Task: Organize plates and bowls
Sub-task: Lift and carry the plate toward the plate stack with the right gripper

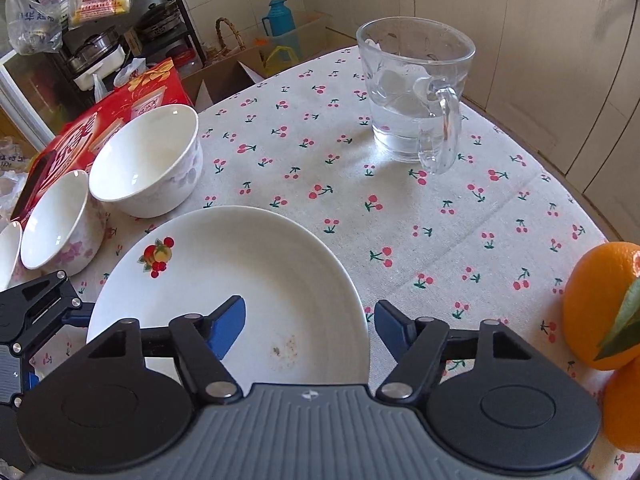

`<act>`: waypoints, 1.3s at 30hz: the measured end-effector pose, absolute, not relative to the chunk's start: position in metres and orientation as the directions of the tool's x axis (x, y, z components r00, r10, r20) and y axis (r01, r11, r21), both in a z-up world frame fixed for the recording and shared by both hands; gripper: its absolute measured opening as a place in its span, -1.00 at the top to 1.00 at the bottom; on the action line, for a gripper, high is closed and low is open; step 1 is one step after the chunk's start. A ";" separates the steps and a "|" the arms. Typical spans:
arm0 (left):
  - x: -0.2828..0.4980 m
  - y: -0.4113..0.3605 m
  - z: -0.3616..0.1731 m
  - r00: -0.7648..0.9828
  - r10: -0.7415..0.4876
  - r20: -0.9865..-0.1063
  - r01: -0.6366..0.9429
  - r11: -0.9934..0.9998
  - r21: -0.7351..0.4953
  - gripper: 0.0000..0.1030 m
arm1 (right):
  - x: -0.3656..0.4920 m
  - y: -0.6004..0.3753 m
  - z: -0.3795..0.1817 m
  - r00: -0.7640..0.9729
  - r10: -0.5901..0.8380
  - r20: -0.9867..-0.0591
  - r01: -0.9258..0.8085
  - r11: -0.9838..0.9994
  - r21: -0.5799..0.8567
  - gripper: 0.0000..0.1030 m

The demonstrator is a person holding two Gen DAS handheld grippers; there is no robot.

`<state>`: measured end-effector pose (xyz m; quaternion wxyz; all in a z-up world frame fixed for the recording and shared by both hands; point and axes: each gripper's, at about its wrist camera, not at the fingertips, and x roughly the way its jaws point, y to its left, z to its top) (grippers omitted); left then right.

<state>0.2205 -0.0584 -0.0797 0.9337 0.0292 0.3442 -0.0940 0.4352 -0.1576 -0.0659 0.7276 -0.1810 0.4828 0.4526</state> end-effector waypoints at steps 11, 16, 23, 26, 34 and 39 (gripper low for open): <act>0.222 -0.058 -0.079 0.737 -0.152 -0.659 0.204 0.979 0.003 -0.69 | 0.444 -0.159 -0.071 0.028 0.523 -0.852 -0.829 0.488 0.273 -0.42; 0.221 -0.058 -0.078 0.728 -0.154 -0.668 0.217 0.976 0.012 -0.68 | 0.446 -0.162 -0.069 0.003 0.538 -0.843 -0.821 0.482 0.305 -0.43; 0.215 -0.057 -0.075 0.717 -0.165 -0.677 0.243 0.970 0.021 -0.67 | 0.437 -0.166 -0.069 0.007 0.539 -0.842 -0.814 0.493 0.309 -0.43; 0.209 -0.059 -0.071 0.715 -0.172 -0.677 0.258 0.966 0.028 -0.67 | 0.430 -0.170 -0.067 0.009 0.539 -0.842 -0.811 0.497 0.309 -0.43; 0.188 -0.067 -0.057 0.704 -0.201 -0.681 0.306 0.951 0.036 -0.67 | 0.405 -0.187 -0.055 0.029 0.552 -0.833 -0.797 0.517 0.314 -0.43; 0.174 -0.075 -0.046 0.696 -0.230 -0.680 0.342 0.939 0.032 -0.67 | 0.384 -0.202 -0.042 0.056 0.551 -0.833 -0.787 0.537 0.303 -0.43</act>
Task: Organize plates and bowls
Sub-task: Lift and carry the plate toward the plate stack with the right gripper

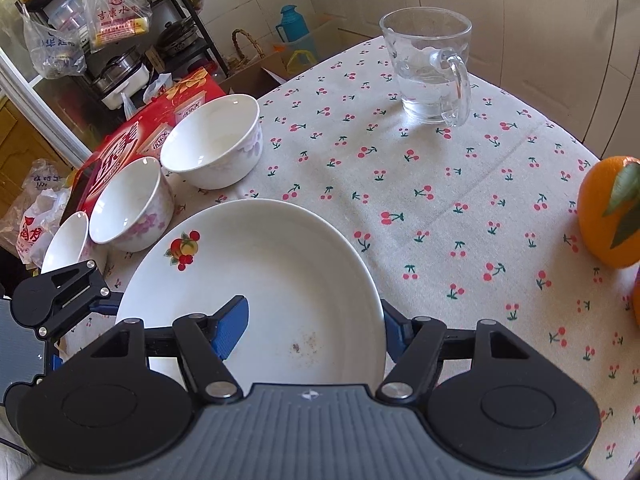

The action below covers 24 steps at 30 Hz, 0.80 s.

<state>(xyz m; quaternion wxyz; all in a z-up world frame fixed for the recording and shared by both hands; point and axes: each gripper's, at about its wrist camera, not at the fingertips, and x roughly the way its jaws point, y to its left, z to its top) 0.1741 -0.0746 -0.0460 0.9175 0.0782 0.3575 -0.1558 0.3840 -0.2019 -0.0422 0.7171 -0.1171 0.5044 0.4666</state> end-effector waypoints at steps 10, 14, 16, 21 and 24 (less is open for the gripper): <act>0.146 -0.093 -0.030 0.684 -0.283 -0.672 0.417 0.908 0.043 -0.66 | 0.340 -0.237 -0.016 0.124 0.561 -0.818 -0.764 0.580 0.282 -0.43; 0.139 -0.103 -0.028 0.668 -0.309 -0.677 0.454 0.890 0.042 -0.66 | 0.324 -0.254 -0.012 0.157 0.566 -0.809 -0.749 0.602 0.275 -0.43; 0.136 -0.107 -0.027 0.658 -0.328 -0.678 0.475 0.879 0.035 -0.66 | 0.317 -0.263 -0.012 0.168 0.563 -0.809 -0.737 0.617 0.276 -0.43; 0.131 -0.122 -0.025 0.635 -0.361 -0.683 0.523 0.852 0.037 -0.66 | 0.303 -0.285 -0.011 0.199 0.553 -0.809 -0.708 0.651 0.272 -0.43; 0.133 -0.131 -0.025 0.613 -0.387 -0.689 0.555 0.832 0.026 -0.66 | 0.296 -0.302 -0.011 0.220 0.549 -0.807 -0.689 0.673 0.269 -0.43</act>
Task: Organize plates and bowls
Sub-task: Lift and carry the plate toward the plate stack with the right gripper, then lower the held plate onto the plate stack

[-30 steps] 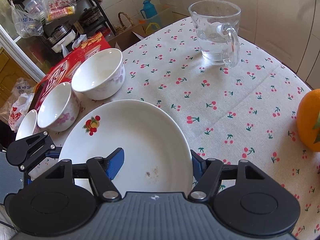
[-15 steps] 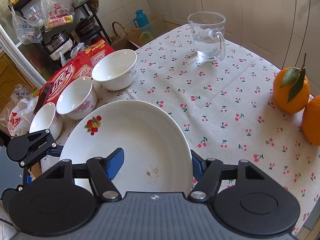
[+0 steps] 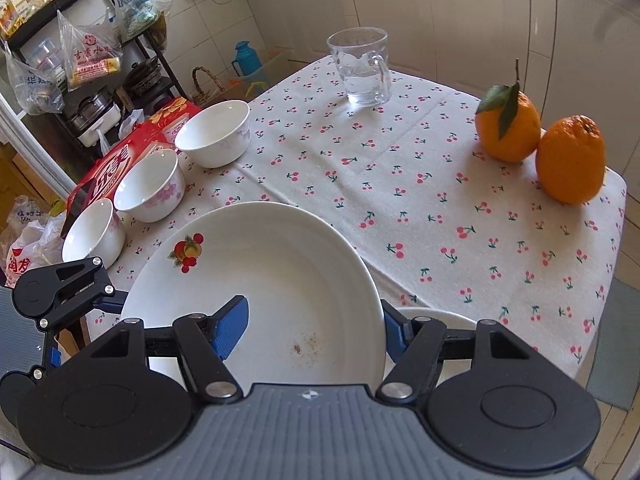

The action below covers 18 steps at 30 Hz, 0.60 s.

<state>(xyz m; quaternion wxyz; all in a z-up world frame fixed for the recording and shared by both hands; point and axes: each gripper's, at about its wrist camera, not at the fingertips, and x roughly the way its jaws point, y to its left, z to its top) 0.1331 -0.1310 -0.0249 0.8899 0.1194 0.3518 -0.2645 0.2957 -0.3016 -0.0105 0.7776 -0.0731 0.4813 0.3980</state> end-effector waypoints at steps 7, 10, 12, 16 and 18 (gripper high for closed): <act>0.140 -0.155 -0.026 0.575 -0.425 -0.699 0.614 0.789 0.025 -0.66 | 0.287 -0.339 -0.013 0.269 0.540 -0.798 -0.634 0.723 0.276 -0.43; 0.143 -0.163 -0.027 0.559 -0.439 -0.703 0.633 0.774 0.019 -0.66 | 0.285 -0.355 -0.016 0.282 0.534 -0.797 -0.612 0.740 0.280 -0.43; 0.145 -0.168 -0.028 0.552 -0.444 -0.706 0.641 0.767 0.019 -0.66 | 0.283 -0.363 -0.018 0.289 0.533 -0.795 -0.599 0.749 0.284 -0.43; 0.150 -0.174 -0.031 0.540 -0.449 -0.712 0.654 0.756 0.019 -0.66 | 0.283 -0.377 -0.022 0.300 0.532 -0.792 -0.580 0.761 0.292 -0.43; 0.152 -0.176 -0.031 0.535 -0.451 -0.714 0.656 0.754 0.015 -0.66 | 0.283 -0.382 -0.025 0.304 0.534 -0.789 -0.570 0.766 0.298 -0.43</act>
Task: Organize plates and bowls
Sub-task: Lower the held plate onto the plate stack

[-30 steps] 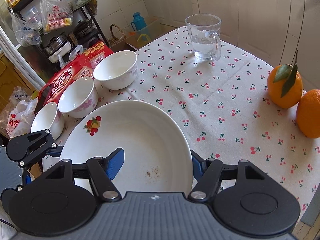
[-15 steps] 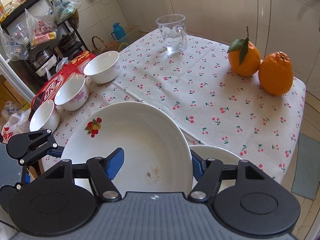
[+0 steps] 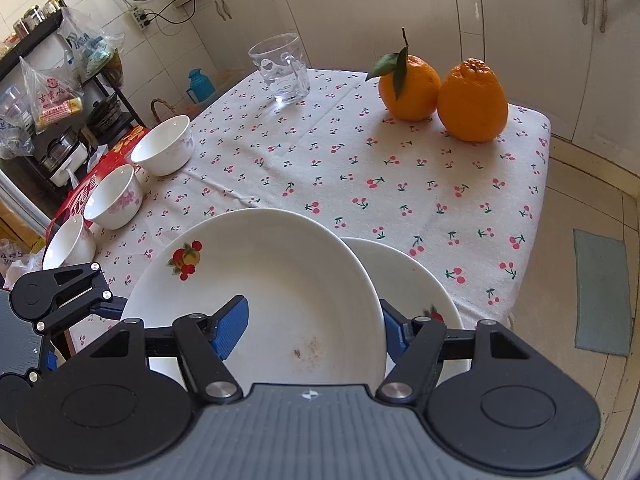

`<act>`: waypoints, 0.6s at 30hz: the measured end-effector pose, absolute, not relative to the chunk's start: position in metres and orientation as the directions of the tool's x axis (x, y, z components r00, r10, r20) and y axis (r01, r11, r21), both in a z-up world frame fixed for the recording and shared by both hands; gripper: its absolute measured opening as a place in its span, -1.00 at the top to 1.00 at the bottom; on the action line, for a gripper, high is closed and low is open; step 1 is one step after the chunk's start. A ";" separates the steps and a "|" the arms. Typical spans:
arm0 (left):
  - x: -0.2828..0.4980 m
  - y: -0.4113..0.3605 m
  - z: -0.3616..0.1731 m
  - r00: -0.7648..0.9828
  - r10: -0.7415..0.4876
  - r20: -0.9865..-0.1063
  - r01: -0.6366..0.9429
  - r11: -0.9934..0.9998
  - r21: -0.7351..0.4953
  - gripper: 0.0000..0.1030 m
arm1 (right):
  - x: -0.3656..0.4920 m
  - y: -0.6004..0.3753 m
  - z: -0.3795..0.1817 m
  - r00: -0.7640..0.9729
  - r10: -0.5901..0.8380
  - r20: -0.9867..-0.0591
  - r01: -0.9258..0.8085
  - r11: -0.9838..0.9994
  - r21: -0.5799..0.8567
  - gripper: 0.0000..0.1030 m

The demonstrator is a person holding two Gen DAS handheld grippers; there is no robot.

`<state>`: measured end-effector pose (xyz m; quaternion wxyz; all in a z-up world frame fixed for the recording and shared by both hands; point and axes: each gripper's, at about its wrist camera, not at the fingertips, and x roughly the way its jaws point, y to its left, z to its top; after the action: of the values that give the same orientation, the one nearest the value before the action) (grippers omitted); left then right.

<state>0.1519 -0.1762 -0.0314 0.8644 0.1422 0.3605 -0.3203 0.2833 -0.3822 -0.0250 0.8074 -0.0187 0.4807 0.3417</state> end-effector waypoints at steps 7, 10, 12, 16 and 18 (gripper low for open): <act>0.158 -0.180 -0.030 0.536 -0.449 -0.715 0.664 0.747 0.028 -0.66 | 0.286 -0.394 -0.036 0.306 0.531 -0.790 -0.548 0.777 0.310 -0.43; 0.162 -0.181 -0.031 0.535 -0.446 -0.718 0.666 0.746 0.033 -0.66 | 0.287 -0.398 -0.040 0.309 0.531 -0.789 -0.538 0.782 0.315 -0.43; 0.164 -0.182 -0.032 0.532 -0.448 -0.719 0.669 0.742 0.033 -0.66 | 0.287 -0.401 -0.042 0.313 0.529 -0.789 -0.532 0.786 0.316 -0.43; 0.168 -0.183 -0.034 0.524 -0.453 -0.721 0.675 0.737 0.028 -0.66 | 0.287 -0.407 -0.046 0.317 0.526 -0.789 -0.521 0.792 0.319 -0.43; 0.170 -0.184 -0.035 0.523 -0.455 -0.721 0.677 0.735 0.027 -0.66 | 0.287 -0.409 -0.046 0.319 0.523 -0.790 -0.516 0.795 0.318 -0.43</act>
<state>0.1702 -0.1836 -0.0348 0.8588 0.1543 0.3607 -0.3295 0.2866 -0.4093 -0.0462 0.8122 0.0038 0.4880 0.3198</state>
